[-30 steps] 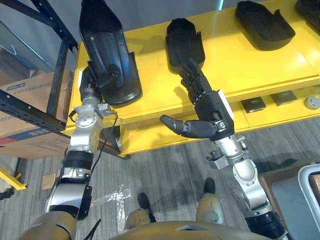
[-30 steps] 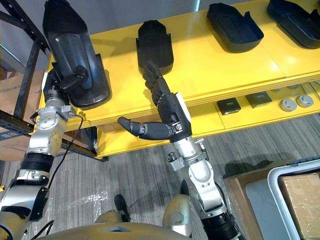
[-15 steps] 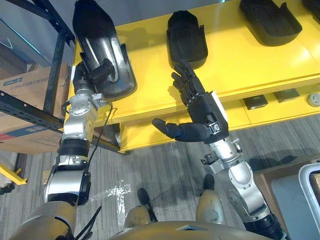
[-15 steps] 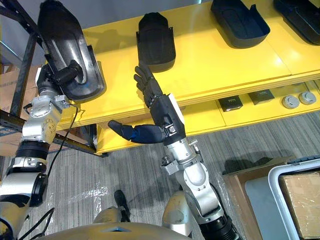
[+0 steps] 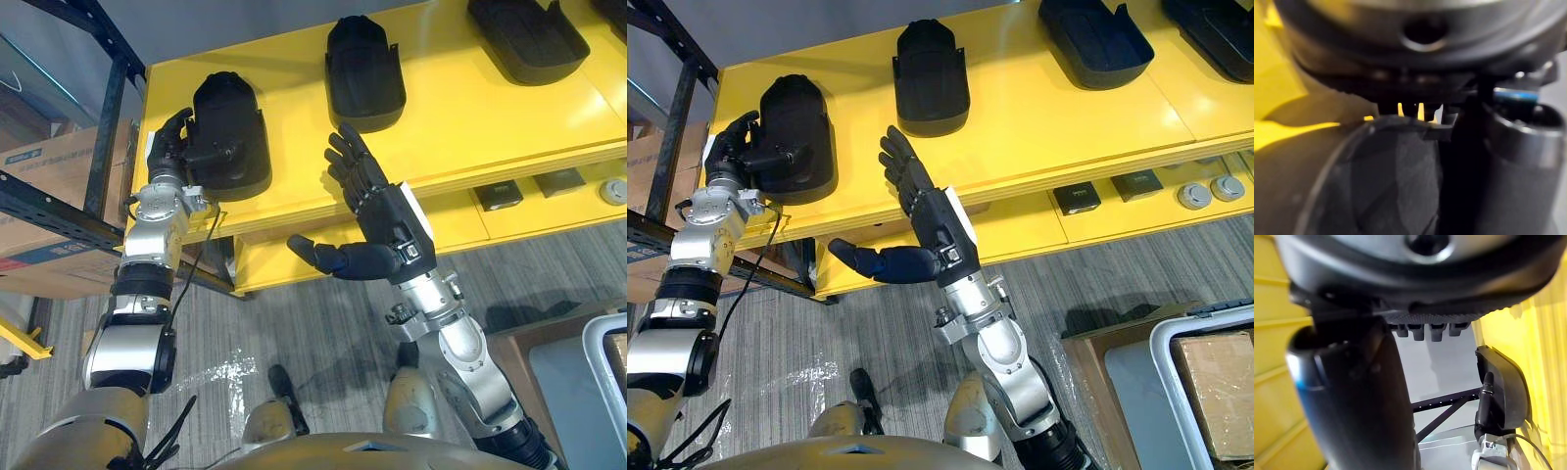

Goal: Walk over and take three plastic housings, then place them on the shelf

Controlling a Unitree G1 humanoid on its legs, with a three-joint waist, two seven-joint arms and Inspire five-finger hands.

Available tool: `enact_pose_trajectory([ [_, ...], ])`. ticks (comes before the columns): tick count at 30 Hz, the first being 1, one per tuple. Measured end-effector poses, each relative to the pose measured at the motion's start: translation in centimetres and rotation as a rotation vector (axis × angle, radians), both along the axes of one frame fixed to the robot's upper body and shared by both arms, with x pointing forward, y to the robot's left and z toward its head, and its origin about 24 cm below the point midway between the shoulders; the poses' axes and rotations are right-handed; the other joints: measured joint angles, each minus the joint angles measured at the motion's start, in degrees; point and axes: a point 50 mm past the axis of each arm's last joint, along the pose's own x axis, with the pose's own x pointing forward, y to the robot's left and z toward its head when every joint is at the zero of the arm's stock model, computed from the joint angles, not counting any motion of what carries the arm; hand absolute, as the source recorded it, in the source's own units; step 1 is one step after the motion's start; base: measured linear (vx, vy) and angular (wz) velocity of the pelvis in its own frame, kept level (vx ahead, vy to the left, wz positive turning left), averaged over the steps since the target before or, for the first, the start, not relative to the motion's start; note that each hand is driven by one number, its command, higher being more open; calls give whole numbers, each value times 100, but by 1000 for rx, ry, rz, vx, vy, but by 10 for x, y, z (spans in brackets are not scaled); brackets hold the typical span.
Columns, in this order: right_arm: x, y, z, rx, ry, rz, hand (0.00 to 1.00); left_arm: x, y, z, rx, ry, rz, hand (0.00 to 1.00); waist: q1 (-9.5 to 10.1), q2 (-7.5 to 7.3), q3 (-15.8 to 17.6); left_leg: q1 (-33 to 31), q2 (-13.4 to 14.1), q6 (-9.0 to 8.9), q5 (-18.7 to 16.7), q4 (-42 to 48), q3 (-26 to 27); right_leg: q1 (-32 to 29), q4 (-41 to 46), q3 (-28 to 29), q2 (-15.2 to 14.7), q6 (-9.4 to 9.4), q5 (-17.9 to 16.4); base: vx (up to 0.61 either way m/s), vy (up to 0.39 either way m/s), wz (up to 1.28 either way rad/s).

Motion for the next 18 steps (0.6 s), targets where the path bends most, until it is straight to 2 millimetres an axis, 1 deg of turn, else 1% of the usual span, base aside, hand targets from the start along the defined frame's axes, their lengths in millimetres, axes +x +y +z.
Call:
enact_pose_trajectory([
  [4, 0, 0, 0, 1, 0, -1, 100, 1, -1, 1, 10, -1, 38, 100, -17, -4, 3, 2, 0, -1, 0, 0, 1, 1, 0, 2, 1, 1, 4, 0, 0, 0],
  [6, 0, 1, 0, 2, 0, 2, 100, 1, 2, 2, 10, -10, 87, 100, -62, -22, 14, 4, 0, -1, 0, 0, 1, 5, 0, 2, 1, 2, 5, 0, 0, 0],
  [8, -1, 3, 0, 3, 3, 10, 100, 0, 6, 5, 8, -40, 178, 100, -140, -65, 40, 23, 0, -1, 1, -1, -1, 26, 0, 3, 4, 6, 13, 0, 0, 0],
  [12, -3, 3, -3, 2, 13, 11, 100, -1, 8, 6, 18, -47, 234, 100, -149, -84, 52, 127, -1, -1, 1, -13, -11, 127, -10, -2, 9, 6, 16, 0, 0, 0],
  [13, -3, 3, -4, 1, 16, 12, 100, -2, 9, 7, 52, -52, 250, 100, -145, -85, 52, 160, -2, -1, 1, -18, -24, 169, -19, -13, 9, 2, 12, 20, -5, 5],
  [16, -5, 3, -7, -24, 17, 3, 100, -4, 10, 26, 99, -143, 285, 100, -135, -86, 51, 226, -5, -1, 1, -30, -111, 324, -95, -94, 9, 4, 13, 19, -11, 10],
  [18, -6, 3, -9, -65, 7, -8, 100, -9, 8, 51, 121, -259, 271, 100, -108, -90, 48, 321, -9, -13, 14, -111, -157, 442, -126, -162, 9, 3, 12, 15, -7, 12],
])
